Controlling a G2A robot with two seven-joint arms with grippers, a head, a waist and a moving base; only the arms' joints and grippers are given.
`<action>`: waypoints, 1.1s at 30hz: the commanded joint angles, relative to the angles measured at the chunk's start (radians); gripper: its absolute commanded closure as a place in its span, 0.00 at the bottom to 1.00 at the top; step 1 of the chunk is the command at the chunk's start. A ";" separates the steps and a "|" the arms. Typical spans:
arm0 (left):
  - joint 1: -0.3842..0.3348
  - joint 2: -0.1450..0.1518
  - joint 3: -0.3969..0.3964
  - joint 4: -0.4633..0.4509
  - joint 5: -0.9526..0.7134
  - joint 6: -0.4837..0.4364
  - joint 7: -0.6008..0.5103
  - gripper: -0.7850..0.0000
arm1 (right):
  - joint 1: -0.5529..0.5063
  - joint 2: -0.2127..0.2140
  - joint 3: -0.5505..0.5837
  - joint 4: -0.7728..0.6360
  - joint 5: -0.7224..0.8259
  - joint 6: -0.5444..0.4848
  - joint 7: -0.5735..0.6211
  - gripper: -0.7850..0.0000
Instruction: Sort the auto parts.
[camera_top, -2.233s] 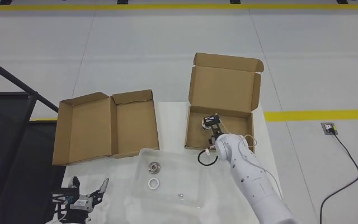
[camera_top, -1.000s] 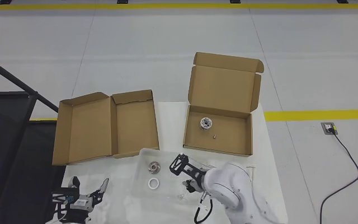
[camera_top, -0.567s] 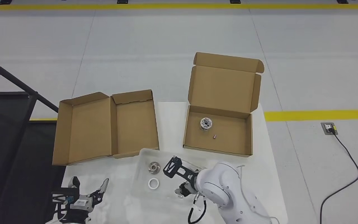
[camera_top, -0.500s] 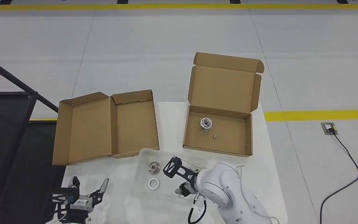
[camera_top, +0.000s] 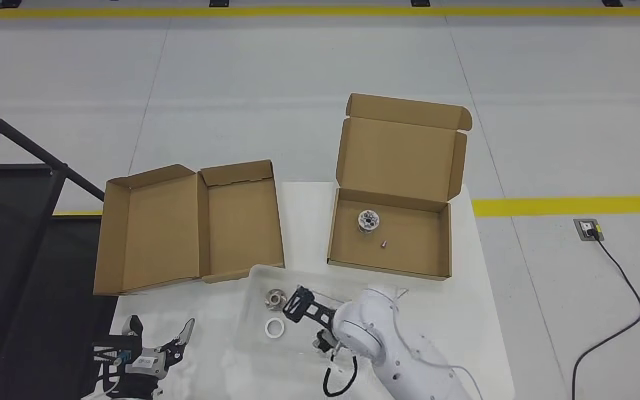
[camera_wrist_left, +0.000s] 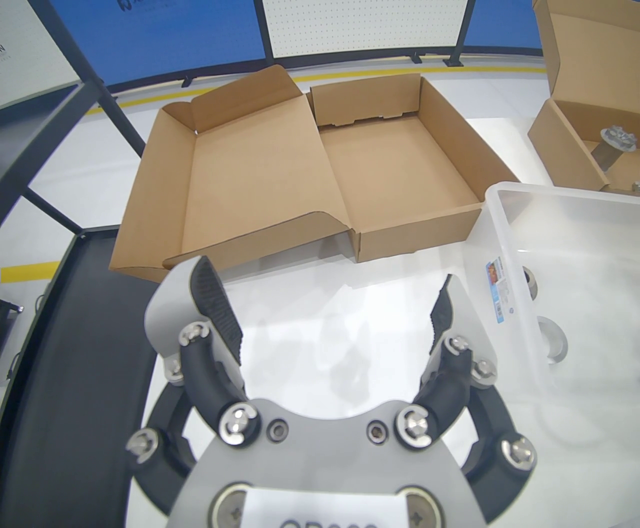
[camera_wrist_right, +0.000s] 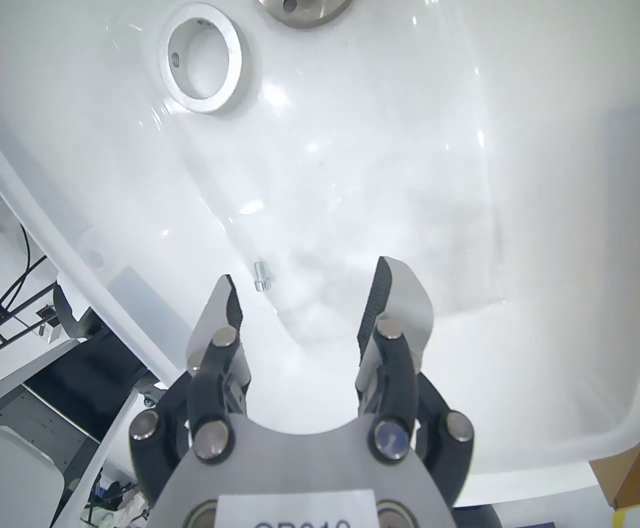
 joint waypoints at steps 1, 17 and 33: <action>0.000 0.000 0.000 0.000 0.000 0.000 0.000 0.00 | 0.014 -0.004 -0.015 0.025 0.014 -0.004 0.017 0.43; 0.000 0.000 0.000 0.000 0.000 0.000 0.000 0.00 | 0.094 -0.037 -0.116 0.172 0.060 -0.026 0.043 0.54; 0.000 0.000 0.000 0.000 0.000 0.000 0.000 0.00 | 0.149 -0.066 -0.178 0.278 0.090 -0.043 0.037 0.61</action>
